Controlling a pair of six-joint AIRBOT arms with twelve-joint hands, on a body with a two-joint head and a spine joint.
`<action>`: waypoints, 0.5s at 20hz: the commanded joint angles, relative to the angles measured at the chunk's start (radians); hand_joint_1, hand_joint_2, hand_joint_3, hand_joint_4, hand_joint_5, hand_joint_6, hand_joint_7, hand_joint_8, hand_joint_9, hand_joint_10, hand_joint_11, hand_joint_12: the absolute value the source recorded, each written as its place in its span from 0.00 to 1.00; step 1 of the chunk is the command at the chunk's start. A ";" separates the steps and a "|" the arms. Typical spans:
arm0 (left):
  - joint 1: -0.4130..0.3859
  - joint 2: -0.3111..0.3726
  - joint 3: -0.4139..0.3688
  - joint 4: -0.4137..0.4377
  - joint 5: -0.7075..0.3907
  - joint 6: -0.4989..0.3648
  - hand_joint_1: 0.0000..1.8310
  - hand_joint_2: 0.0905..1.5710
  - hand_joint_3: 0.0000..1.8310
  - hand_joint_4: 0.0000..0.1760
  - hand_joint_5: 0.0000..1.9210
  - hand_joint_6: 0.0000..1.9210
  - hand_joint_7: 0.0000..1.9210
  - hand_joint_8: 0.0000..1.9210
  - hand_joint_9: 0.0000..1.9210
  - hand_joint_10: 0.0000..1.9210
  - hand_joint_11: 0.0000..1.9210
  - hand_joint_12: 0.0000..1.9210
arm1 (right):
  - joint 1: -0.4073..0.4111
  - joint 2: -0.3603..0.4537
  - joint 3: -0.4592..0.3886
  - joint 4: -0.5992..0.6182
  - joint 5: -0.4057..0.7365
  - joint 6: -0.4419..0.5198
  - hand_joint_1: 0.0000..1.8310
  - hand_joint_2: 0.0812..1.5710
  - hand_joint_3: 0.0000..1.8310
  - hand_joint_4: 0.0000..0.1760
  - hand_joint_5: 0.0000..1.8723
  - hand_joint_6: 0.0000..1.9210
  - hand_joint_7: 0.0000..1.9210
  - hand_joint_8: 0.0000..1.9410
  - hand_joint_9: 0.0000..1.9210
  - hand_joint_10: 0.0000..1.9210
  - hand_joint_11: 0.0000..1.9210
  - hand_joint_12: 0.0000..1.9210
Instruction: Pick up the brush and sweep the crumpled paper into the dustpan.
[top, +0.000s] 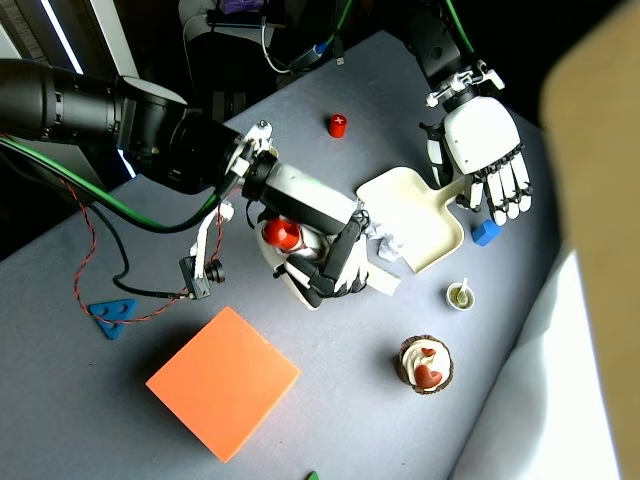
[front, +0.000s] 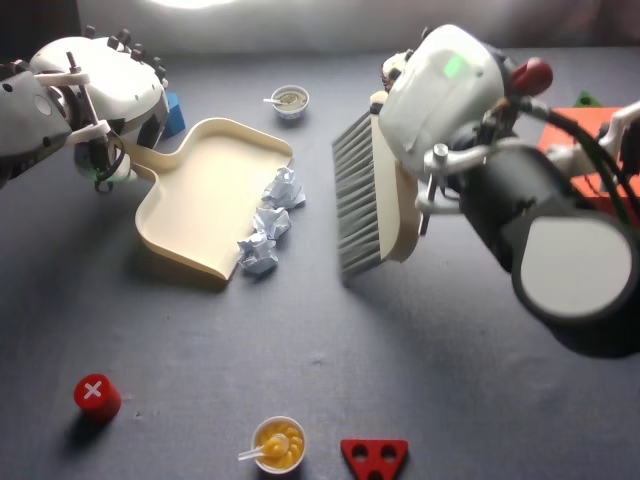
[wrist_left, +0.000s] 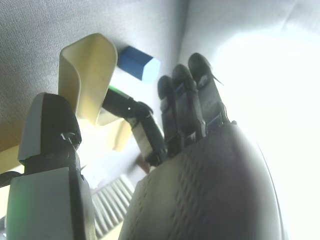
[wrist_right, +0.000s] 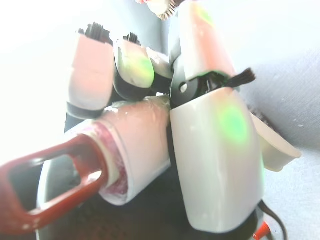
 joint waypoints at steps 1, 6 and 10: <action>-0.009 0.009 0.008 0.017 -0.094 0.005 0.60 0.70 0.00 0.00 0.50 0.52 0.18 0.00 0.14 0.00 0.06 0.15 | 0.032 0.013 -0.011 -0.040 -0.061 -0.059 0.91 0.74 0.00 0.76 0.50 1.00 0.58 1.00 0.69 1.00 0.79 1.00; -0.009 0.010 0.008 0.017 -0.093 0.005 0.60 0.70 0.00 0.00 0.49 0.54 0.17 0.00 0.13 0.00 0.05 0.17 | 0.102 0.027 -0.089 0.127 -0.125 -0.245 0.90 0.74 0.00 0.70 0.50 1.00 0.58 1.00 0.69 1.00 0.79 1.00; -0.009 0.010 0.007 0.017 -0.094 0.005 0.60 0.70 0.00 0.00 0.50 0.53 0.17 0.00 0.13 0.00 0.03 0.17 | 0.144 0.025 -0.149 0.243 -0.200 -0.323 0.90 0.75 0.00 0.63 0.50 1.00 0.59 1.00 0.70 1.00 0.80 1.00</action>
